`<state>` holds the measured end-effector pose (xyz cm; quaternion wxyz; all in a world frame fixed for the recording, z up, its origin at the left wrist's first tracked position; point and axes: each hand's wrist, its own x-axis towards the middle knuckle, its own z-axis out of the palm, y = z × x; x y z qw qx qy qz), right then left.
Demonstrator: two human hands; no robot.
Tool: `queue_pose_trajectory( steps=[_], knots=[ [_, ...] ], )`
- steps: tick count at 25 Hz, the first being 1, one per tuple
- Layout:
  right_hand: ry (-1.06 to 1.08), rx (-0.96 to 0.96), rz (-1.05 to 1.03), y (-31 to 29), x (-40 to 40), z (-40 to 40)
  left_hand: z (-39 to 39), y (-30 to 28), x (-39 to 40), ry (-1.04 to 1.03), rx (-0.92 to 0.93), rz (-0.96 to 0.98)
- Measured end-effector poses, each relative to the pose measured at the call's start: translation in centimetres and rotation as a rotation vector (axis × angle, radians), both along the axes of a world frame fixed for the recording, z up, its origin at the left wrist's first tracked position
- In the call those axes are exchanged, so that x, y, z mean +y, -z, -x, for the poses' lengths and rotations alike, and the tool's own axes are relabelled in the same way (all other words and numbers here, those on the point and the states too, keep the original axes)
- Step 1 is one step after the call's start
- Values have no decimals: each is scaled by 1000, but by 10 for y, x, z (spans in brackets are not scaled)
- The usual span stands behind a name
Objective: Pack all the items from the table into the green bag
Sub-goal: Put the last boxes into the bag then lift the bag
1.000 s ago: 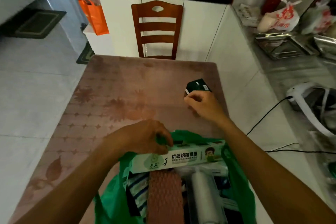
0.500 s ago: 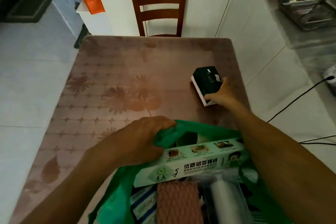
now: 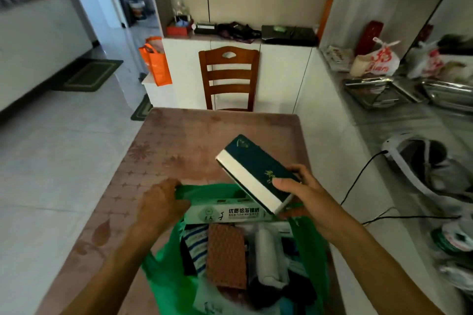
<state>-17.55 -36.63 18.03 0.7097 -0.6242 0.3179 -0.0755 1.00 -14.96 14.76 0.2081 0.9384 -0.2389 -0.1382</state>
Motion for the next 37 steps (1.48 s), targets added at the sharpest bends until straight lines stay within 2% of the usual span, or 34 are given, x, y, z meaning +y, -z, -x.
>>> queue_pose_trajectory(
  steps=[4, 7, 9, 12, 14, 15, 17, 19, 20, 21, 23, 24, 26, 27, 28, 29, 32, 35, 37],
  knots=[
    [-102, 63, 138, -7, 40, 46, 29, -11, 33, -248, 521, 271],
    [-131, 136, 419, -1, 58, 67, 47, -18, 57, -244, 663, 311],
    [-140, 124, 630, 3, 80, 69, 57, -29, 66, -219, 782, 542],
    [-246, 96, 915, 25, 131, 52, 63, -53, 74, -166, 770, 889],
    [-261, 158, 1161, 56, 171, 34, 70, -65, 71, -67, 734, 944],
    [-280, 201, 1174, 69, 190, 28, 75, -66, 71, -16, 713, 927],
    [-403, 215, 1033, 83, 208, 27, 79, -62, 74, 16, 689, 879],
    [-452, 79, 854, 71, 187, 41, 73, -57, 81, -19, 682, 866],
    [-356, 21, 863, 60, 169, 52, 67, -54, 84, -42, 687, 868],
    [-148, 8, 919, 52, 146, 62, 63, -52, 86, -62, 695, 866],
    [261, 166, 1004, 45, 91, 77, 62, -49, 85, -71, 716, 886],
    [318, 316, 981, 46, 67, 79, 66, -48, 83, -72, 721, 897],
    [193, 586, 825, 65, 38, 77, 76, -45, 78, -84, 706, 903],
    [120, 614, 723, 79, 33, 73, 79, -45, 78, -97, 692, 905],
    [99, 578, 644, 86, 35, 68, 79, -46, 78, -114, 682, 911],
    [155, 456, 560, 86, 39, 61, 76, -48, 78, -129, 678, 919],
    [408, -62, 197, 20, 35, 24, 54, -65, 69, -151, 652, 966],
    [406, -329, 164, -76, 20, -5, 27, -104, 49, -162, 568, 1111],
    [331, -466, 230, -102, 21, -7, 13, -125, 43, -148, 516, 1256]
  ],
)
